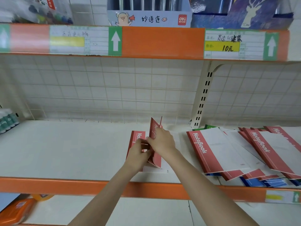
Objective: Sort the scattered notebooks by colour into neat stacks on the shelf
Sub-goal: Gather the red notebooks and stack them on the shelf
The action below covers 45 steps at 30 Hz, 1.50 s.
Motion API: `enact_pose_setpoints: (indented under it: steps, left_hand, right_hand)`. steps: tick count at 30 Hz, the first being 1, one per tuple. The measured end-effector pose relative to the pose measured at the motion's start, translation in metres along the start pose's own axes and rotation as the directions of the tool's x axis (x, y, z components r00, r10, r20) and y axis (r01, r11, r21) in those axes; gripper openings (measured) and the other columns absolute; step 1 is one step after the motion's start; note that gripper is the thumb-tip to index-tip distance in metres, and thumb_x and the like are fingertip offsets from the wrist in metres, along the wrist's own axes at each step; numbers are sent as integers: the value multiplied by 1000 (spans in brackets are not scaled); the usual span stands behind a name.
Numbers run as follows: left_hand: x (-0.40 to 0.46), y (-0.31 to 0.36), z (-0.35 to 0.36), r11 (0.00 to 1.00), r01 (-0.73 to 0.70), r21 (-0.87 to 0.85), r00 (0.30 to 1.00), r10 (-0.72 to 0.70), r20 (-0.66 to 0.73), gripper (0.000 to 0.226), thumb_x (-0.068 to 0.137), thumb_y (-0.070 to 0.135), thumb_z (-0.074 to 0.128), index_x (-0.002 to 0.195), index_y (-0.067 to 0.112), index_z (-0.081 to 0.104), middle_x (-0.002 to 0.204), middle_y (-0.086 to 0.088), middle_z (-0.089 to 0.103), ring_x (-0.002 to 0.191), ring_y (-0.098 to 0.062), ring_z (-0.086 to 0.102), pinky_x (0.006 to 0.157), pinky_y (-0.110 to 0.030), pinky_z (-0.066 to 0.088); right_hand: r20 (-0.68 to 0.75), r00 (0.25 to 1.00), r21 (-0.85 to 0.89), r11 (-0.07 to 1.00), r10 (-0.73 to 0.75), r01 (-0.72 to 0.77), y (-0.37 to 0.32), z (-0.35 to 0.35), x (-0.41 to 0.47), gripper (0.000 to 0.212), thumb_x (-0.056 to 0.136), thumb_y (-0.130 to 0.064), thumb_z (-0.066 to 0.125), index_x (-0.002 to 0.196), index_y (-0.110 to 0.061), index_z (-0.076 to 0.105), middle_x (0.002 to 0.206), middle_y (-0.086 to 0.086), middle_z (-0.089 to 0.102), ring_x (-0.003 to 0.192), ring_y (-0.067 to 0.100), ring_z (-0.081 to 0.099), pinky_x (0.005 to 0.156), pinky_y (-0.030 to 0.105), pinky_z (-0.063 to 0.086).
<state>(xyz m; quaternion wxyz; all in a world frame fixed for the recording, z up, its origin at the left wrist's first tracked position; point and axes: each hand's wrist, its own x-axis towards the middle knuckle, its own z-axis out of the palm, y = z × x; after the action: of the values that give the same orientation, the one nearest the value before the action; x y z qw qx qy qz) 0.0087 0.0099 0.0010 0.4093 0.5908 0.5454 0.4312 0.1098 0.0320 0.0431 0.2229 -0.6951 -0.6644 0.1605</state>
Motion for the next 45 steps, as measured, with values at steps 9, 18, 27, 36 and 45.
enact_pose_setpoints:
  steps: [9,18,27,36,45]
  left_hand:
    - [-6,-9,-11,966,-142,218,987,123,99,18,93,26,47,79,27,57,70,10,61,69,-18,59,61,-26,44]
    - [7,-34,-11,497,163,852,973,62,-222,64,85,60,50,126,12,41,125,-5,52,116,-25,46,94,-34,38]
    - [20,-11,-20,984,113,136,963,-75,-257,24,93,19,52,110,5,61,102,-13,67,90,-26,61,71,-27,41]
    - [20,-21,-12,976,216,-15,967,-216,-136,45,81,14,71,119,9,48,106,-7,61,92,-26,63,76,-32,51]
    - [14,-18,-15,975,45,-219,991,-72,-115,32,89,17,65,115,21,46,102,4,65,83,-3,63,60,-12,47]
  right_hand:
    - [62,995,-62,995,-77,81,-9,6,0,71,91,-3,48,150,-23,16,116,14,60,98,30,60,77,35,52]
    - [21,989,64,988,-144,142,-22,0,-5,34,92,-3,44,125,-5,51,121,15,59,104,33,59,87,36,50]
    - [55,972,133,967,-227,218,-23,19,-4,59,92,-9,41,146,-27,28,121,11,59,103,32,57,87,35,47]
    - [122,992,353,934,16,-58,11,18,5,42,94,-11,34,136,-15,40,119,16,59,93,27,61,80,35,53]
    - [16,961,520,819,276,-244,56,5,5,42,93,-26,52,131,-11,43,120,6,59,95,20,58,77,31,46]
